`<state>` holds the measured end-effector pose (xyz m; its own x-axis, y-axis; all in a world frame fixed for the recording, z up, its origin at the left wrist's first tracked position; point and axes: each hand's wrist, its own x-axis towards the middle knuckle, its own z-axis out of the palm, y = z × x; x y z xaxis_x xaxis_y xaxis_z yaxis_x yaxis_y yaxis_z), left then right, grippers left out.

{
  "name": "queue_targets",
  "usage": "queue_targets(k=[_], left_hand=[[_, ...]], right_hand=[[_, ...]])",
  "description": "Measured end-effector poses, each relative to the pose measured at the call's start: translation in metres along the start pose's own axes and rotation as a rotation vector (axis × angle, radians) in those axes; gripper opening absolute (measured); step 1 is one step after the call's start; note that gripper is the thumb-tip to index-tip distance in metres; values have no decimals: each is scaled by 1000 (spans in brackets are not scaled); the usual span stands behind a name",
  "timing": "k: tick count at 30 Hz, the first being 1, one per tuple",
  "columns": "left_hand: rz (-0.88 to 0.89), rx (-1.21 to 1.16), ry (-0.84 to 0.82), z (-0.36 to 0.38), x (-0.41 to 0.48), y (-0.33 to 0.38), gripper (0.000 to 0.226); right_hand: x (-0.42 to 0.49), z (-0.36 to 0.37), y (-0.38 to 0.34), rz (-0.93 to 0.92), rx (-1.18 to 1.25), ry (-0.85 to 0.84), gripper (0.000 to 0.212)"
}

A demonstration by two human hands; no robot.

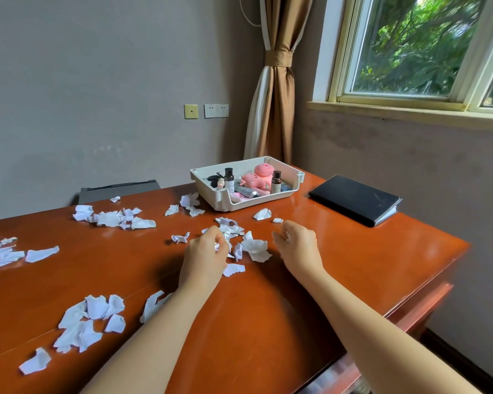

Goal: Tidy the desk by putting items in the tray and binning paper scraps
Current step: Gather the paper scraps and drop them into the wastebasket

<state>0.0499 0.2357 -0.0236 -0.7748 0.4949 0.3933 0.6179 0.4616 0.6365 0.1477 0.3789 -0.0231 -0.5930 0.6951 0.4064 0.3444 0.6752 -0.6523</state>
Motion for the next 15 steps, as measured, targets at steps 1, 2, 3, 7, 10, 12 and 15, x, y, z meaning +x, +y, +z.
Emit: queue_targets(k=[1, 2, 3, 7, 10, 12, 15], left_hand=[[2, -12, 5, -3, 0, 3, 12], [9, -17, 8, -4, 2, 5, 18], [17, -10, 10, -7, 4, 8, 21], [83, 25, 4, -17, 9, 23, 26], [153, -1, -33, -24, 7, 39, 31], [191, -24, -58, -28, 4, 55, 39], [248, -43, -88, -29, -1, 82, 44]], right_hand=[[0, -3, -1, -6, 18, 7, 15], [0, -7, -3, -9, 36, 13, 14], [0, -12, -5, -7, 55, 15, 12], [3, -36, -16, -15, 83, 10, 12], [1, -57, -22, -64, 44, 0, 17], [0, -72, -23, -88, 8, 3, 19], [-4, -100, -22, -110, -4, 13, 25]])
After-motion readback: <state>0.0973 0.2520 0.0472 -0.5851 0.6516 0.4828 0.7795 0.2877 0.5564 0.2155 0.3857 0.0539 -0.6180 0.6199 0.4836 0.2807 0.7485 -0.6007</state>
